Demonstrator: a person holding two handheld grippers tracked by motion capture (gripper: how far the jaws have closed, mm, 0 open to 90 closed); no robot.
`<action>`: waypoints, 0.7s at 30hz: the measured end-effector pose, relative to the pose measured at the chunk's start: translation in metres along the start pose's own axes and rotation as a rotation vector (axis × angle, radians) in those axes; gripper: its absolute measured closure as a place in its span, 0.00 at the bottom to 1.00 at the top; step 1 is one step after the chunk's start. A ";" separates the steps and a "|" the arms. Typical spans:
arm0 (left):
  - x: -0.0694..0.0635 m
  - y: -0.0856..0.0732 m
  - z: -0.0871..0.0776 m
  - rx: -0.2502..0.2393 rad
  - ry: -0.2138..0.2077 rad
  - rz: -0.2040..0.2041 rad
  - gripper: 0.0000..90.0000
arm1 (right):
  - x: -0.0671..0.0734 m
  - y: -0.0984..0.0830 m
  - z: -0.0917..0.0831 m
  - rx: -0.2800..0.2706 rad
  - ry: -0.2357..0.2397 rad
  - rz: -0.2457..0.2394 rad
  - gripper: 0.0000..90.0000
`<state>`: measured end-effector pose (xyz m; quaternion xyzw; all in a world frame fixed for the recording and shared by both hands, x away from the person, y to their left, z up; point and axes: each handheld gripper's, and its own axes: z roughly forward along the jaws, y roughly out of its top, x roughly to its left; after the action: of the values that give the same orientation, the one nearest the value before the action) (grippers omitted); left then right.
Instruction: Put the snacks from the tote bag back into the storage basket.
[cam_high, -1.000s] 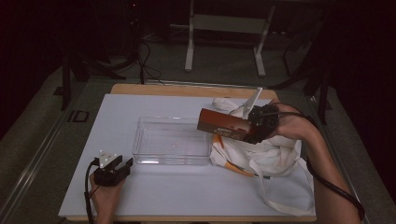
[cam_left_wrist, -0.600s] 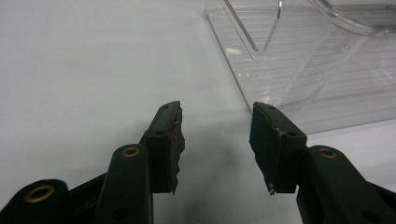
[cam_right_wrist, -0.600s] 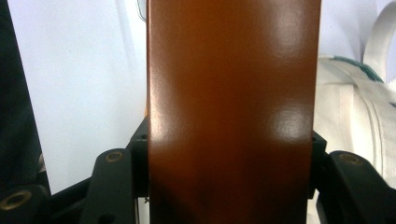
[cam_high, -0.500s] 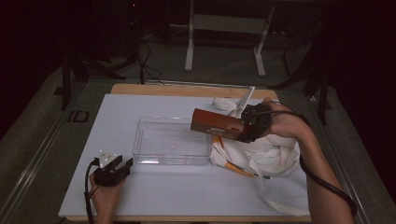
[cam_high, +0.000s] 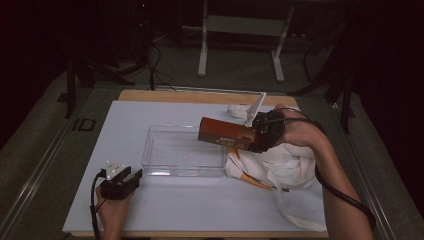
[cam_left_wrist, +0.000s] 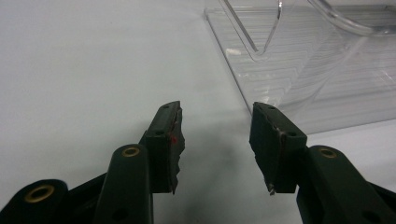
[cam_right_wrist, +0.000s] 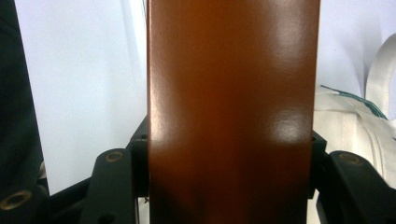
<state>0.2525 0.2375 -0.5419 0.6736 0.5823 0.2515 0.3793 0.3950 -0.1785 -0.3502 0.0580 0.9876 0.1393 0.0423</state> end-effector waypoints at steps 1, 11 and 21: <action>0.000 0.000 0.000 0.000 0.000 0.000 0.60 | 0.000 0.001 0.000 -0.001 0.001 -0.002 0.48; 0.000 0.000 0.000 0.000 0.000 0.000 0.60 | 0.001 0.007 0.006 -0.002 0.015 -0.013 0.48; 0.001 0.000 0.000 -0.001 0.000 -0.002 0.60 | 0.000 0.014 0.013 0.000 0.025 -0.023 0.48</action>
<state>0.2525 0.2383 -0.5419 0.6727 0.5829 0.2514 0.3802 0.3973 -0.1619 -0.3585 0.0447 0.9887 0.1396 0.0315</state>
